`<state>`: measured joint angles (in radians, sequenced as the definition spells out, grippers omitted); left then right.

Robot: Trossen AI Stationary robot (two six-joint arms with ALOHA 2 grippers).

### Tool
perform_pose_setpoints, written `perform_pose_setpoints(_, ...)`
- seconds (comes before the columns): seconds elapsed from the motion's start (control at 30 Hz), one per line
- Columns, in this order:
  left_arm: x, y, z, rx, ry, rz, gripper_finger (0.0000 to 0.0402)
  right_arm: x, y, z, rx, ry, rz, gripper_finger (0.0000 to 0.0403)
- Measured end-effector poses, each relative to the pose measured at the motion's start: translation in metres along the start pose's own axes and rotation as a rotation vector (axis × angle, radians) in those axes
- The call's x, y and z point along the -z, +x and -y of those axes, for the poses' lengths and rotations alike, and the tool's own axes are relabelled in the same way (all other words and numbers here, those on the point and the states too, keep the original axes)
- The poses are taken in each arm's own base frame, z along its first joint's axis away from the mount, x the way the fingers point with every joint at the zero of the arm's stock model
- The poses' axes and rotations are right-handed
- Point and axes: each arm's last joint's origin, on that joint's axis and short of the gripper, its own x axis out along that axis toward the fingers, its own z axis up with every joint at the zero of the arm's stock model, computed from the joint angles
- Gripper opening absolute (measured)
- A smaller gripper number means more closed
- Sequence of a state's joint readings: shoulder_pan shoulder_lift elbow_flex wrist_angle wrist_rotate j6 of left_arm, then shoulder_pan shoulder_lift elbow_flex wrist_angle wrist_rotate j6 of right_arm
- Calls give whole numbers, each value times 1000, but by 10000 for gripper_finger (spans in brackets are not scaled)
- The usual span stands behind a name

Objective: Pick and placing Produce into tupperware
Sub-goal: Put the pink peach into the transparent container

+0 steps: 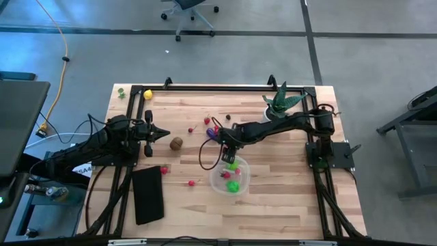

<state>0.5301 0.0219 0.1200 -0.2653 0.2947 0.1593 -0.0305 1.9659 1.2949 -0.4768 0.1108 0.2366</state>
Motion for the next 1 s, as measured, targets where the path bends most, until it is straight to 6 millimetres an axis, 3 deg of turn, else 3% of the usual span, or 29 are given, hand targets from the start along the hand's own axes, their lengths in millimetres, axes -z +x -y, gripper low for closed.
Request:
perform_pose_setpoints(0.4, 0, 0, 0, 0, 0, 0, 1, 0, 0, 3, 42, -37, 6, 204)
perform_pose_setpoints(0.63, 0, 0, 0, 0, 0, 0, 1, 3, 12, 2, 38, -62, -18, 203)
perform_pose_setpoints(1.0, 0, 0, 0, 0, 0, 0, 1, 0, 13, 0, 7, -77, 7, 162)
